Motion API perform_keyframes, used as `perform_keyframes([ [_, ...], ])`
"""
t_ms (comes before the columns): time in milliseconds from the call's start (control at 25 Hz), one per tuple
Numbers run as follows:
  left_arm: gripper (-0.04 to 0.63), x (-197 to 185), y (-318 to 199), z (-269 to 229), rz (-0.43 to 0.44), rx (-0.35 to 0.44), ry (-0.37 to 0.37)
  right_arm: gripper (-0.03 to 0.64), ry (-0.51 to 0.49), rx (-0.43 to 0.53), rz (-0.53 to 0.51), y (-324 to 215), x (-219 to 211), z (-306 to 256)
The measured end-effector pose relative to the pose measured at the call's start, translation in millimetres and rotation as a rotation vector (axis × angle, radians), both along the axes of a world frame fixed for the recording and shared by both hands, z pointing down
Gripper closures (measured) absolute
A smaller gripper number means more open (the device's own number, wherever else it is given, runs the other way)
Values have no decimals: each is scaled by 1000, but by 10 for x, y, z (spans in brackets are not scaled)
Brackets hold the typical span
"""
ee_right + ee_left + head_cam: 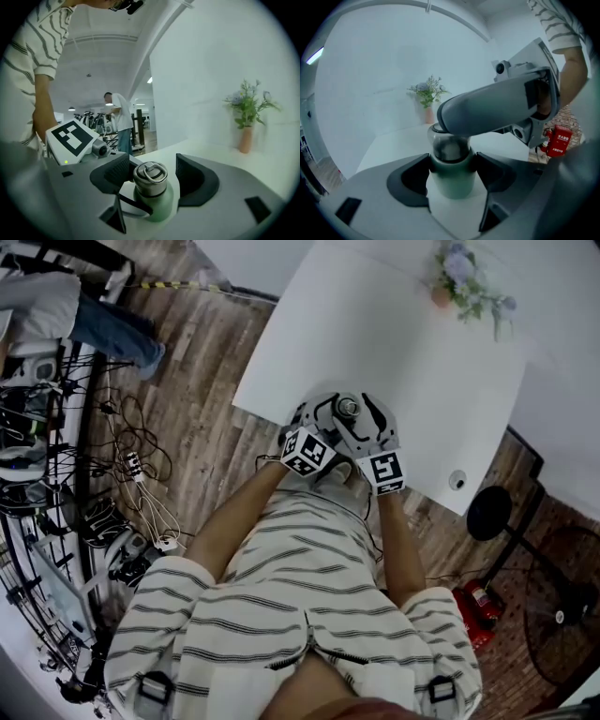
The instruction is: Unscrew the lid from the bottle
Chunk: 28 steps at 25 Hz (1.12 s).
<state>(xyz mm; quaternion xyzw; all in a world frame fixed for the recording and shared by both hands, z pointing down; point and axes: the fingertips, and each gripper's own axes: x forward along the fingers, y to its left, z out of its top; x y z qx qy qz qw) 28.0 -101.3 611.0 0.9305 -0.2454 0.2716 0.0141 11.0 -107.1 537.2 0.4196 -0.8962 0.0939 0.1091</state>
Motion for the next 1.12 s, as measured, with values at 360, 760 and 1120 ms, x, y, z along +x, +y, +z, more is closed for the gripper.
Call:
perform_keyframes([
  [360, 282, -3, 17, 4, -2, 2, -4, 346, 15, -40, 145, 4, -13, 249],
  [760, 282, 0, 12, 0, -3, 2, -4, 362, 21, -26, 85, 16, -21, 246],
  [1120, 282, 1, 12, 0, 7, 5, -12, 362, 36, -4, -413, 78, -75, 255],
])
